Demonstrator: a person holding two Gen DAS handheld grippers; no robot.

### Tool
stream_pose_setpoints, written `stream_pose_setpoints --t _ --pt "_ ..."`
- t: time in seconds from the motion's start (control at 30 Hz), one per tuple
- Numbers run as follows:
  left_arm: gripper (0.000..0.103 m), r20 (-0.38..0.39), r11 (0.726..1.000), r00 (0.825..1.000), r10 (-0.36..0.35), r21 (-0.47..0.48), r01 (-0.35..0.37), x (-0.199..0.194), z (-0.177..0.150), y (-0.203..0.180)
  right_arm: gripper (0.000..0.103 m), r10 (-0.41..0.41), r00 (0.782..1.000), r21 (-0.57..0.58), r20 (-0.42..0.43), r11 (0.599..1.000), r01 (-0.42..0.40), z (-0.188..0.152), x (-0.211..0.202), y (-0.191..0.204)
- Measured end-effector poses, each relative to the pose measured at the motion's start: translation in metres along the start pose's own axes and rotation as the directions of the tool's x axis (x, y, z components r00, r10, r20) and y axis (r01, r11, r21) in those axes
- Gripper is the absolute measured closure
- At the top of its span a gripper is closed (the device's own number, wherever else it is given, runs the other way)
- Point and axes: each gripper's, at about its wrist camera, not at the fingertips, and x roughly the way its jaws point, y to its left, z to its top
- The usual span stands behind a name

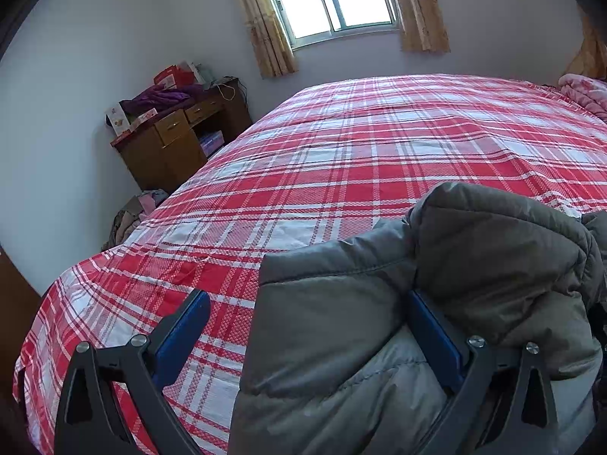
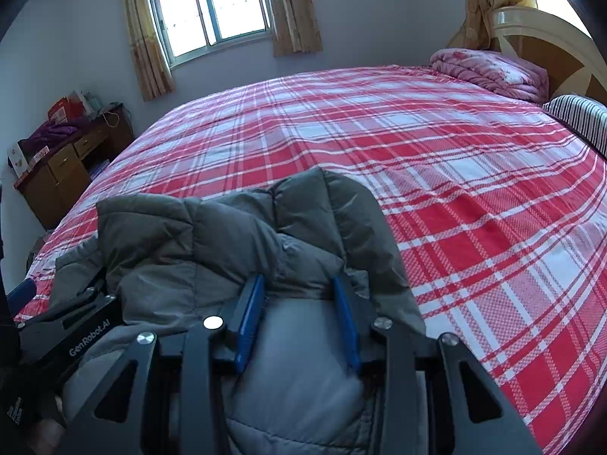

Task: Fold large clothes
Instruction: 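Hold the folded jacket still with both grippers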

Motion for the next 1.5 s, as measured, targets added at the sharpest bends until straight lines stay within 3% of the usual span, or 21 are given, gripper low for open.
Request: stream_pose_setpoints --t 0.43,1.5 --pt "0.001 -0.059 1.0 0.998 -0.026 0.003 0.027 0.012 -0.001 0.001 0.063 -0.021 0.998 -0.013 -0.053 1.0 0.021 -0.002 0.009 0.003" --pt "0.001 -0.088 0.998 0.994 -0.068 -0.015 0.066 0.018 -0.003 0.005 0.063 -0.107 0.99 -0.082 -0.091 0.992 0.1 -0.004 0.02 0.017"
